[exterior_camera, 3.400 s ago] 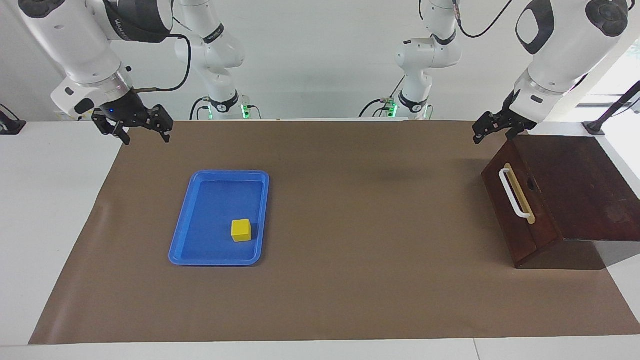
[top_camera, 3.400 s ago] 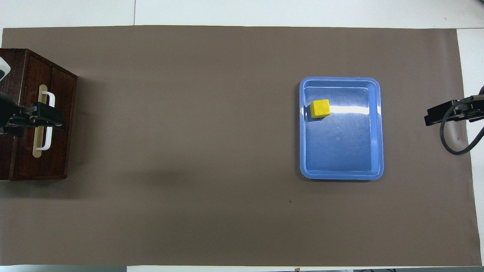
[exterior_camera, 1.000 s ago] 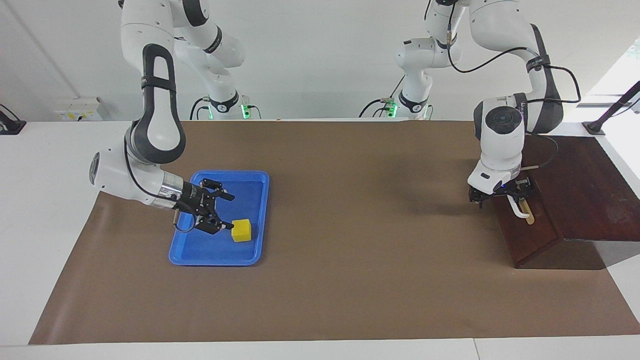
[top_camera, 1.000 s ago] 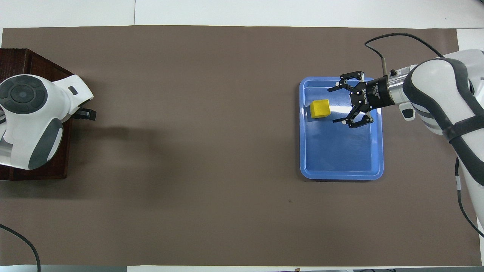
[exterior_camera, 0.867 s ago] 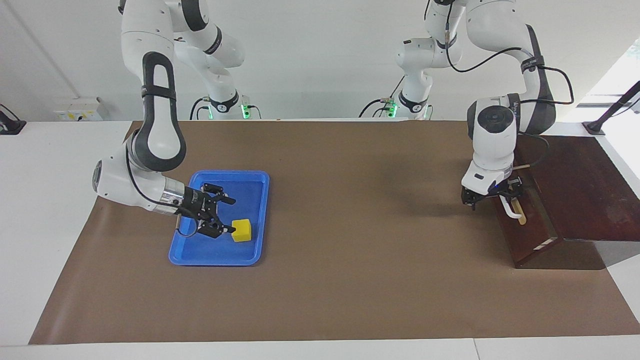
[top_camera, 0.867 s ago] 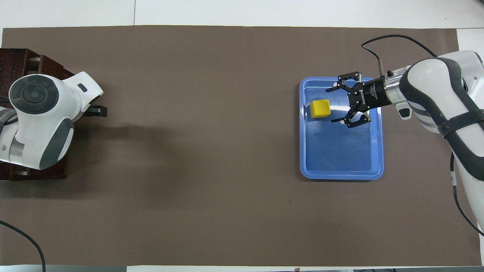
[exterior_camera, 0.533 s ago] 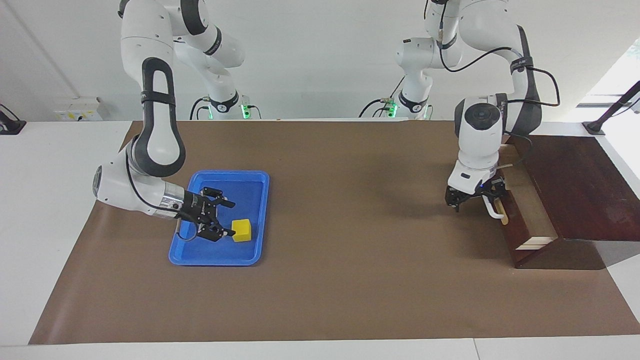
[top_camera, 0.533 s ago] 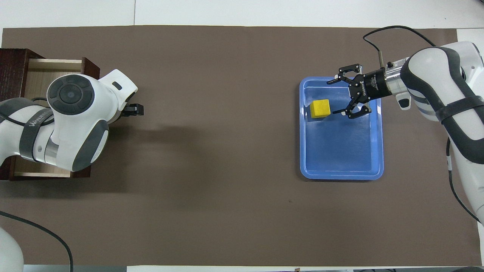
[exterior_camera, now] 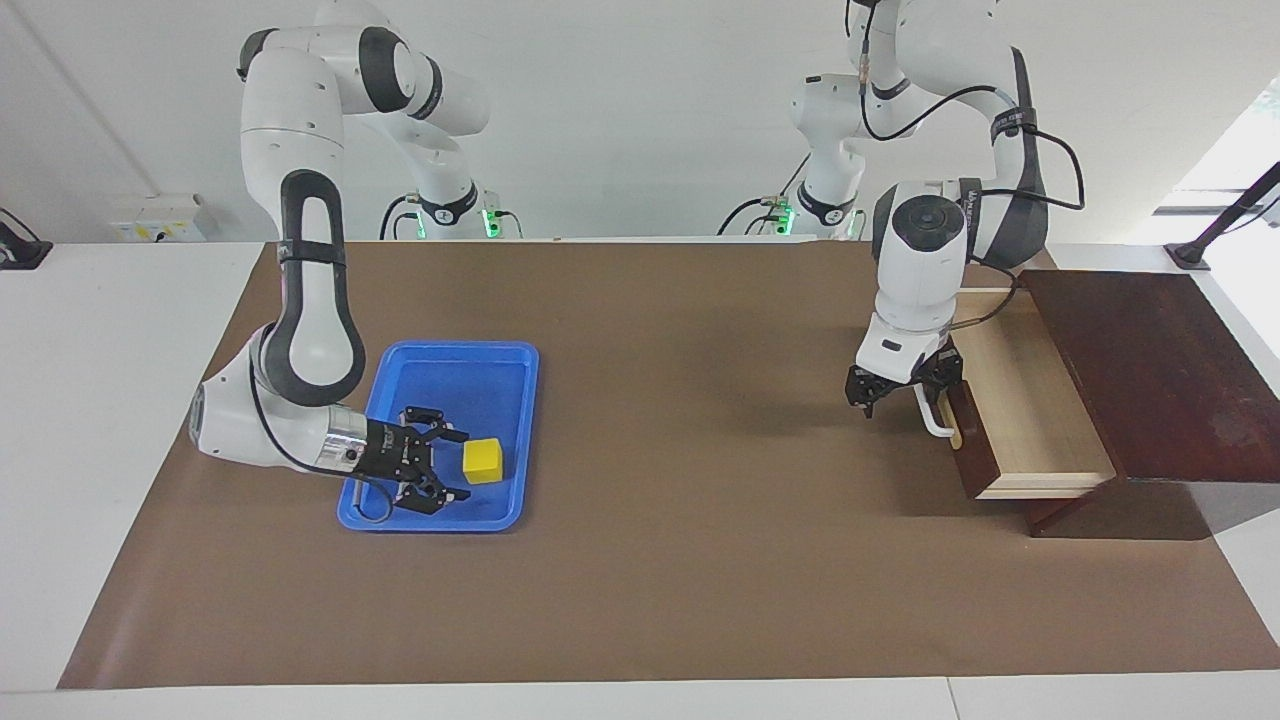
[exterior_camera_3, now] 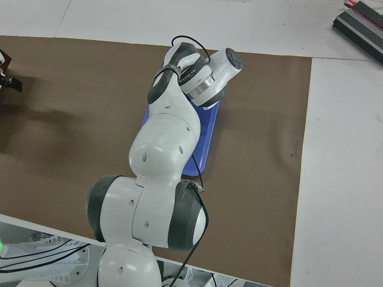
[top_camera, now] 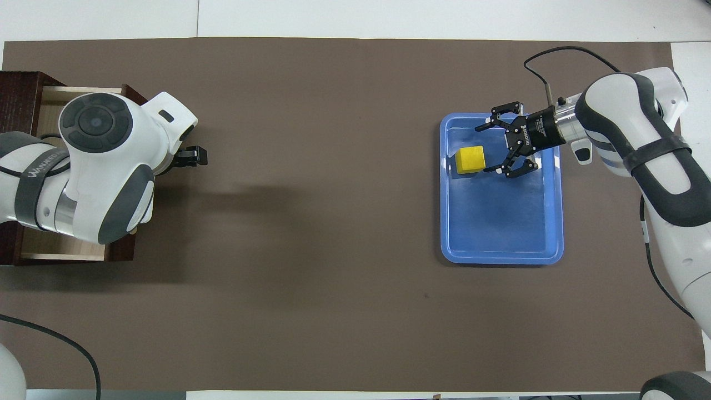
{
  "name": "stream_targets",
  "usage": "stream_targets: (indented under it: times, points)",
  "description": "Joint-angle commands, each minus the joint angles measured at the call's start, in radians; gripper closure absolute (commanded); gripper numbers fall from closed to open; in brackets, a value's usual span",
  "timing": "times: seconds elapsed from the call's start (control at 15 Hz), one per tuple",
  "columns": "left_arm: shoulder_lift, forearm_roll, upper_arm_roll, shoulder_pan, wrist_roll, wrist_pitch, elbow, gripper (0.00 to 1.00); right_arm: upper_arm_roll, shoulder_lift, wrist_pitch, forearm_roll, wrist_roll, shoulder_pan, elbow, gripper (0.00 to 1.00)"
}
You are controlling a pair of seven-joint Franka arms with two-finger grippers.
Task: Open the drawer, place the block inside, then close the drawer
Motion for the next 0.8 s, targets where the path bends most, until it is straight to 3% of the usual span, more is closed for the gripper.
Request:
stream_targets:
  times: [0.0,0.33,0.53,0.73]
  points:
    - [0.014,-0.029,0.009,-0.025,-0.01,-0.117,0.096,0.0,0.002,0.005,-0.012,0.007,-0.009,0.001,-0.006,0.0]
    - [-0.007,-0.153,0.013,-0.028,-0.069,-0.324,0.257,0.0,0.002,0.002,0.0,0.008,-0.009,0.011,-0.028,0.0]
    - [-0.073,-0.231,0.009,-0.03,-0.223,-0.378,0.264,0.0,0.002,0.002,0.0,0.007,-0.008,0.013,-0.028,0.0]
    - [-0.089,-0.278,0.008,-0.053,-0.398,-0.402,0.262,0.0,0.0,-0.001,0.003,0.007,-0.003,0.02,-0.028,0.23]
